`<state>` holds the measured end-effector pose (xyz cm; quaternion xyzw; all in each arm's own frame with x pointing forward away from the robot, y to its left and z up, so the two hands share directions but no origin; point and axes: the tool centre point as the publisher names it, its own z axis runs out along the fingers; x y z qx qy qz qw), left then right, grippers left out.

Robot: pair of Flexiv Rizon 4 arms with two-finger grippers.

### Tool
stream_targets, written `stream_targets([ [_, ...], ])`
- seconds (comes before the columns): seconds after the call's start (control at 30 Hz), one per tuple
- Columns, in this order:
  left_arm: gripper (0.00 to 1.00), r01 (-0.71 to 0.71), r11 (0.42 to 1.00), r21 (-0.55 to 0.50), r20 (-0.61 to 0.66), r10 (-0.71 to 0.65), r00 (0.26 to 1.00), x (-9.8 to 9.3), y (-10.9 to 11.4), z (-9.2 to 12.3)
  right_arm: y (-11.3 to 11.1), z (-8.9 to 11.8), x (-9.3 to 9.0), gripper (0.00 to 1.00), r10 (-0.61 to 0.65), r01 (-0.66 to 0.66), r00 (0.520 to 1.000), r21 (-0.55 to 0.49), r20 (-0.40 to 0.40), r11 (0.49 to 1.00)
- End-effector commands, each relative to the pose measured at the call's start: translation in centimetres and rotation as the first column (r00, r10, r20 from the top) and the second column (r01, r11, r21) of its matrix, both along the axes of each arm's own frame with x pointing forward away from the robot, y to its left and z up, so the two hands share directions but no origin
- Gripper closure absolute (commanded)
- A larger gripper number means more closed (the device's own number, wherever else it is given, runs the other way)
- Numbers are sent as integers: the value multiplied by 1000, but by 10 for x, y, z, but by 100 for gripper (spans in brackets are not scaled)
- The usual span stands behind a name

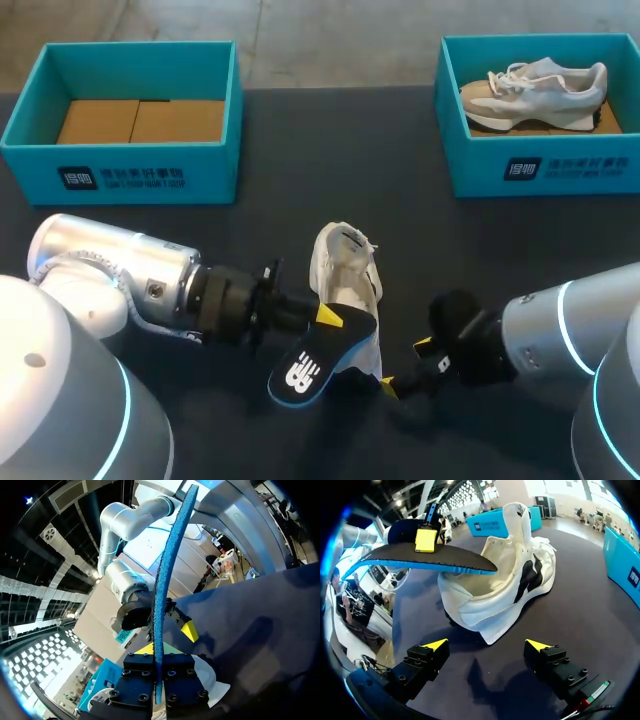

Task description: Take the shoe out of the shoebox, open the shoe tongue, remove and reinsert the insole, then place the shoe into the shoebox

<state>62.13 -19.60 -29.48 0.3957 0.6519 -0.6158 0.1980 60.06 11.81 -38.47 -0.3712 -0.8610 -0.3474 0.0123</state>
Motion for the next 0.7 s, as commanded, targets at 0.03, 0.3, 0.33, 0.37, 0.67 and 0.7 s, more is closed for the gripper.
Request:
stream_targets([
  [0.03, 100, -4, 1000, 2, -2, 4, 1000, -4, 0, -2, 7, 8, 3, 0, 0, -1, 1000, -40, -16, 999],
  [0.3, 100, -20, 1000, -6, -18, 20, 1000, -5, 2, -6, 9, 14, 7, 0, 30, -32, 999, -70, -36, 997],
  [0.33, 100, -22, 1000, -7, -19, 22, 1000, -5, 2, -6, 9, 15, 7, 0, 30, -33, 999, -70, -37, 997],
  [0.37, 100, -24, 1000, -8, -20, 24, 1000, -5, 1, -6, 9, 15, 7, 0, 32, -34, 999, -71, -37, 997],
  [0.67, 100, -45, 999, -27, -42, 44, 998, -7, -1, 0, 6, 14, 8, 0, 39, -42, 998, -79, -43, 996],
  [0.7, 100, -47, 998, -30, -43, 45, 998, -8, -1, 2, 6, 14, 8, 0, 39, -42, 998, -79, -43, 996],
])
